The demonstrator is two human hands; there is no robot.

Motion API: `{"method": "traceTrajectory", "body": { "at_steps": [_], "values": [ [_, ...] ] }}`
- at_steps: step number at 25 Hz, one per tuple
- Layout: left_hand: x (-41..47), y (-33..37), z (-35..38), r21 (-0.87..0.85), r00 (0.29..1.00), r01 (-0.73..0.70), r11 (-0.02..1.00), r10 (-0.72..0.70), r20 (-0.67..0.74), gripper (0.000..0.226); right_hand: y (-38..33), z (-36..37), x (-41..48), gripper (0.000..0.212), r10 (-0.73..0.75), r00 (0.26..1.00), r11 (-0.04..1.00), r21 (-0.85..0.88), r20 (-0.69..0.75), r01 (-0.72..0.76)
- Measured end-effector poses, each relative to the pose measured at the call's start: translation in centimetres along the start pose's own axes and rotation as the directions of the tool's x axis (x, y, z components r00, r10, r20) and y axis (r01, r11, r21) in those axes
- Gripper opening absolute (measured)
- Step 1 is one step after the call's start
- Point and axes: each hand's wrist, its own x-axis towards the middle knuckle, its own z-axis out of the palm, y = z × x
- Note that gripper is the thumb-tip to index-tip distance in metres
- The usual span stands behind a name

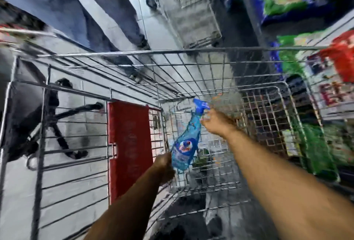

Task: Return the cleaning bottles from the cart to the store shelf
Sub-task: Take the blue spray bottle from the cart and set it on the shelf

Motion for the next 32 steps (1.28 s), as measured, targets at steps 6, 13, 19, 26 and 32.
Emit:
{"method": "traceTrajectory", "body": {
  "at_steps": [6,13,19,26,32],
  "values": [
    [3.5,-0.8,0.2,-0.119,0.995,-0.004,0.993,-0.007,-0.096,0.01,0.0,6.4,3.4,0.047,0.312,0.944,0.945,0.141,-0.108,-0.296],
    [6.6,-2.4,0.8,-0.235,0.995,-0.046,0.971,0.024,-0.096,0.034,0.0,7.1,4.0,0.057,0.41,0.9,0.892,0.27,-0.149,-0.362],
    [0.8,-1.0,2.6,-0.102,0.986,-0.163,0.981,0.166,0.021,0.042,0.8,1.4,-1.4,0.065,0.381,0.898,0.864,0.431,-0.218,-0.262],
    [-10.4,1.7,4.1,0.319,0.753,-0.617,0.72,0.421,0.506,0.047,0.5,-8.4,-13.3,0.054,0.133,0.83,0.848,0.496,-0.542,0.187],
    [-23.2,-1.4,6.4,0.258,0.432,-0.899,0.353,0.622,0.654,0.049,3.8,-13.6,-30.4,0.046,0.035,0.55,0.667,0.429,-0.835,0.609]
  ]
}}
